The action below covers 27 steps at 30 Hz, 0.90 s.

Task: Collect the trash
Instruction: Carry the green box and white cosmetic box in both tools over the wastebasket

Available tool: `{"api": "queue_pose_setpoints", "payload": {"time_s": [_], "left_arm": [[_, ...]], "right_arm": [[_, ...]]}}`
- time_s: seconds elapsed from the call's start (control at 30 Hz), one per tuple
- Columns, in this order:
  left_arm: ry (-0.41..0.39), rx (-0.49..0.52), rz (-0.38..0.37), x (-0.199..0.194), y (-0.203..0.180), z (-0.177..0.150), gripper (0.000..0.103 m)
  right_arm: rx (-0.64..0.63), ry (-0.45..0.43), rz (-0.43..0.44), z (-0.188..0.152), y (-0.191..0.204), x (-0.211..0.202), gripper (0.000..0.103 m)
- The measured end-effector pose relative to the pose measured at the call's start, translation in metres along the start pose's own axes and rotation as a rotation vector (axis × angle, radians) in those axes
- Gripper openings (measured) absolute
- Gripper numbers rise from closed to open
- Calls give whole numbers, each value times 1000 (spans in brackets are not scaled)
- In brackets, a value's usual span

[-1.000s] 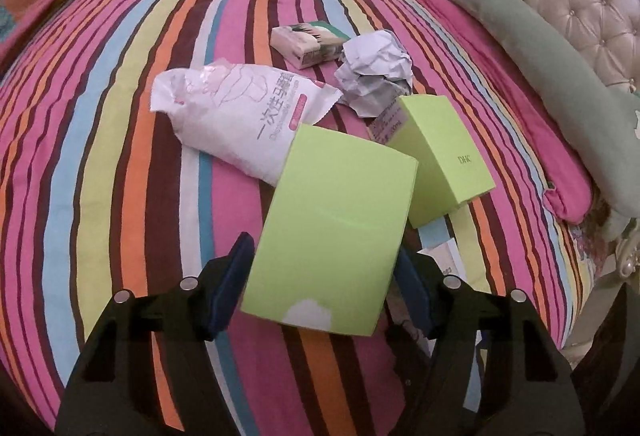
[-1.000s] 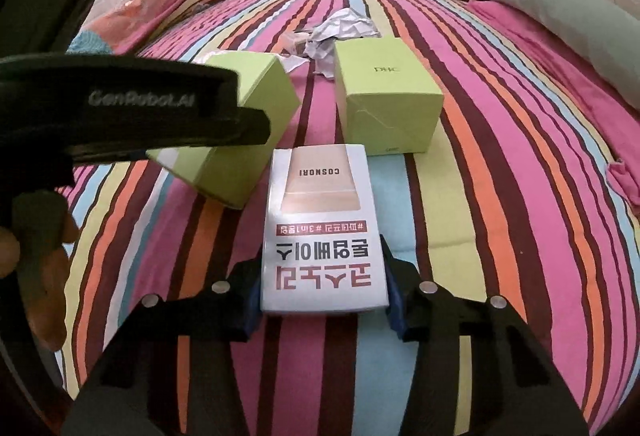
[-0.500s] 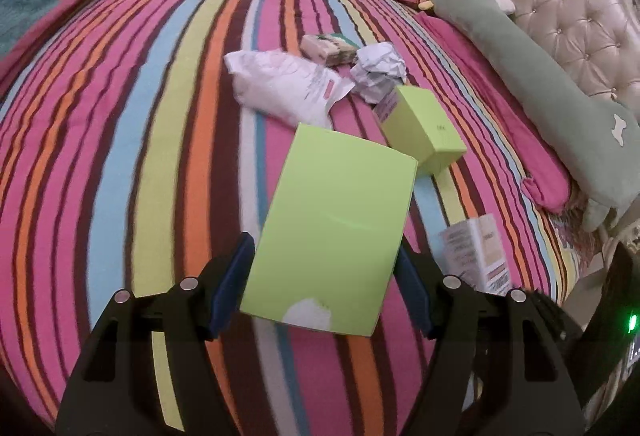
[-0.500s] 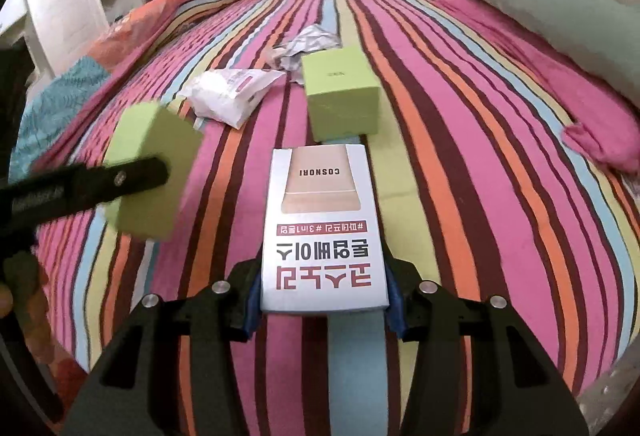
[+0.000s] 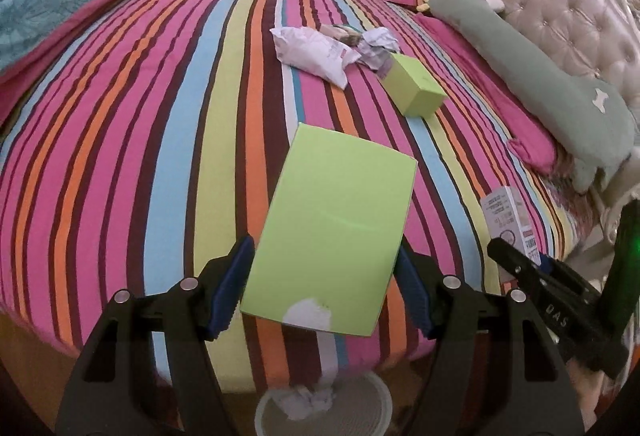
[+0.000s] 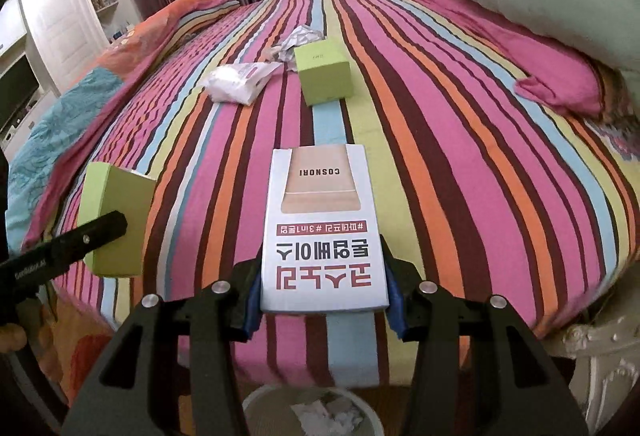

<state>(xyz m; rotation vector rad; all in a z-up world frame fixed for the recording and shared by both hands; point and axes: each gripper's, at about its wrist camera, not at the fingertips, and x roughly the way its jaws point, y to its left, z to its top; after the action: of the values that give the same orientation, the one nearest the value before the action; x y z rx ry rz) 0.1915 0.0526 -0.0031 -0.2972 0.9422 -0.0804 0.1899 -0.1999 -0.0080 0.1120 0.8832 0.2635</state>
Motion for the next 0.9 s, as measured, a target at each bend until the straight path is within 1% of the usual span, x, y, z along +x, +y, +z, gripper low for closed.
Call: {"api": "queue_pose_setpoints", "payload": {"time_s": [0.23, 0.37, 0.7, 0.83, 0.9], "left_arm": [[11, 20, 1, -23, -2, -43, 67], [25, 14, 2, -33, 0, -69, 67], [93, 33, 13, -38, -2, -123, 67], [128, 55, 25, -34, -5, -139, 67], [155, 61, 27, -28, -6, -147, 67]], "right_arm": [[-13, -1, 22, -35, 7, -26, 46], [16, 15, 41, -53, 7, -36, 46], [-4, 93, 43, -93, 16, -44, 46], [17, 149, 47, -107, 12, -38, 46], [14, 180, 36, -115, 12, -34, 46]]}}
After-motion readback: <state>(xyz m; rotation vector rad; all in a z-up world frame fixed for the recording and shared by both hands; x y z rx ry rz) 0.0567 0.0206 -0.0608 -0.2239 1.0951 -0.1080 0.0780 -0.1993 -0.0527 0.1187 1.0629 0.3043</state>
